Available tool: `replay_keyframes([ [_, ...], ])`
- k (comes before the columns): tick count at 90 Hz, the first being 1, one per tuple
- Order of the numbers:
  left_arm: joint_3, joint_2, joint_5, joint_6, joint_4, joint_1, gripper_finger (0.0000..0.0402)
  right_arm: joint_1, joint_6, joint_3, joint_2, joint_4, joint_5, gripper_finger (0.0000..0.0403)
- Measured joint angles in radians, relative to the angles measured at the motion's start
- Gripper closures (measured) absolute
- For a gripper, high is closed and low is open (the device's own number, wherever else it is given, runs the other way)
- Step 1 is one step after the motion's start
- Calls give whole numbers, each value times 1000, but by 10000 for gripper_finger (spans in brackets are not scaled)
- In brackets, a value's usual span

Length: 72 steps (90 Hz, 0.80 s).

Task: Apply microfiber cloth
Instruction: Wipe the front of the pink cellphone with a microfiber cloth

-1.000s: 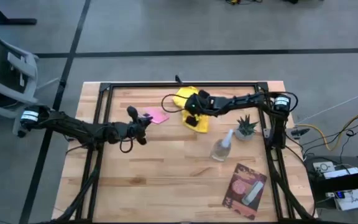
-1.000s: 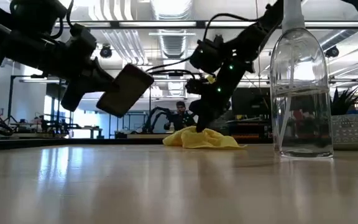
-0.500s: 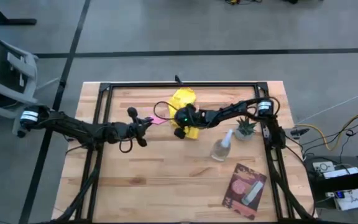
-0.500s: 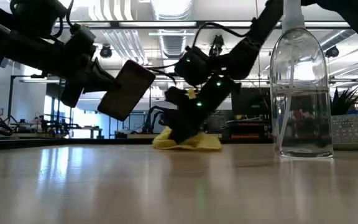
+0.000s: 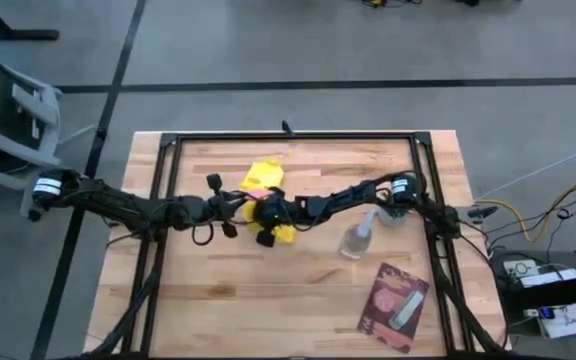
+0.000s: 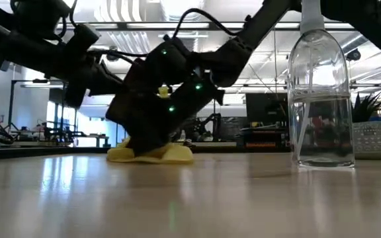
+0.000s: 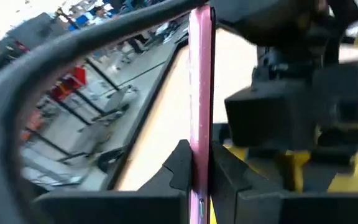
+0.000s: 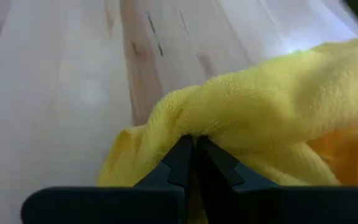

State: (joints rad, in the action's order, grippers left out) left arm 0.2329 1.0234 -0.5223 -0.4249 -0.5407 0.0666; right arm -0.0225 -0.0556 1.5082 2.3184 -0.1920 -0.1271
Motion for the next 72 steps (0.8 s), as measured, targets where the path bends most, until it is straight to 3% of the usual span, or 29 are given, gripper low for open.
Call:
replay_keyframes([
  [11, -4, 9, 10, 53, 0, 0, 392, 38, 50, 5, -23, 13, 2, 396],
  [24, -33, 17, 5, 97, -40, -2, 392, 82, 105, 5, -96, 24, -70, 396],
  [49, -221, 59, 13, 145, -495, -1, 392, 154, 195, 1, -229, 54, -126, 396],
  [72, -159, 182, 70, 193, -531, -2, 392, 152, 264, -1, -274, 154, -268, 396],
])
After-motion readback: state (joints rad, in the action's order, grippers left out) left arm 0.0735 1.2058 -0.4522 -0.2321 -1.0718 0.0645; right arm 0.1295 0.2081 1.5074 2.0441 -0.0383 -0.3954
